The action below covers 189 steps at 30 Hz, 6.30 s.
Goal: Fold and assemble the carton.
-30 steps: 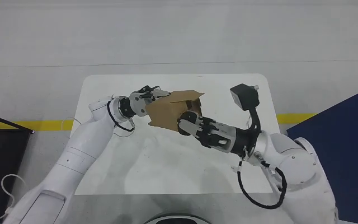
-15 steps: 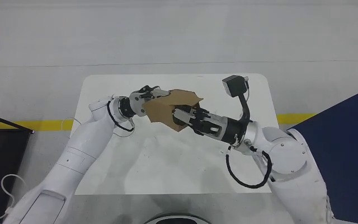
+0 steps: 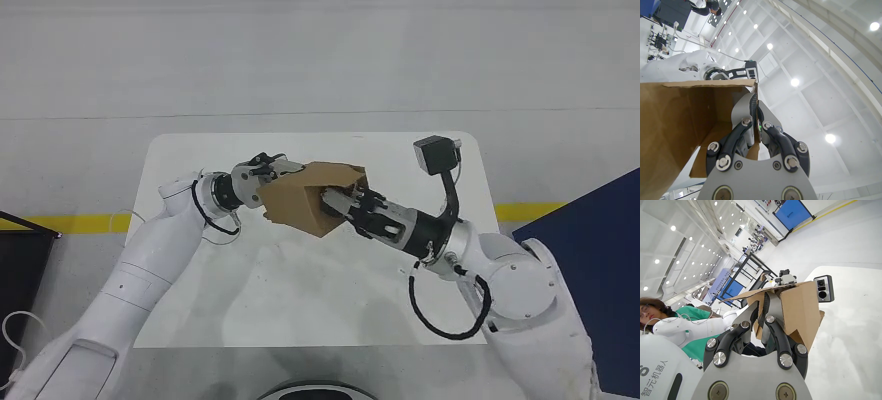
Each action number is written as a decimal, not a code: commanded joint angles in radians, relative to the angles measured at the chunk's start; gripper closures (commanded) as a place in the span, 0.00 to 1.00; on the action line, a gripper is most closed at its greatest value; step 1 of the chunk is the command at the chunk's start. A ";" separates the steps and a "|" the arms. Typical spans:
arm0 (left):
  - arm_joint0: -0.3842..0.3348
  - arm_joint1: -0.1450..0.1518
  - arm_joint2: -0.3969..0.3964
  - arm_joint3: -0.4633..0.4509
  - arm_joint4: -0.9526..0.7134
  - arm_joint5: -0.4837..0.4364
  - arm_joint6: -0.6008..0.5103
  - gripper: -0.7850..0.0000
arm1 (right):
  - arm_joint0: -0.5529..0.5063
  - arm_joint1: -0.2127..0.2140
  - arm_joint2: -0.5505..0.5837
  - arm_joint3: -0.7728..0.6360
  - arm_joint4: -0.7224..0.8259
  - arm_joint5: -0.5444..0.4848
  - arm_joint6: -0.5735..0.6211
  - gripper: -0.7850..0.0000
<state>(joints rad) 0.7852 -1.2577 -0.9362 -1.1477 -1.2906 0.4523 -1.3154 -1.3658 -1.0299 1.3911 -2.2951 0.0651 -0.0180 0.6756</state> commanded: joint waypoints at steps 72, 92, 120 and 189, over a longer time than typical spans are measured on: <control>0.000 0.000 0.000 0.000 0.000 0.000 0.000 1.00 | 0.053 0.001 0.068 -0.021 0.147 0.084 0.036 1.00; 0.000 0.000 0.000 0.000 0.000 0.000 0.000 1.00 | -0.012 -0.005 0.078 0.122 0.522 0.076 0.145 1.00; 0.000 0.000 0.000 0.000 0.000 0.000 0.000 1.00 | 0.123 -0.028 -0.074 0.268 0.504 0.051 0.081 1.00; 0.000 0.000 0.000 0.000 0.000 0.000 0.000 1.00 | 0.129 0.003 0.063 0.057 0.269 0.327 0.102 1.00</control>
<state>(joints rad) 0.7852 -1.2577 -0.9362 -1.1477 -1.2906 0.4523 -1.3154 -1.2292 -1.0270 1.4518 -2.2394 0.3356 0.3119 0.7785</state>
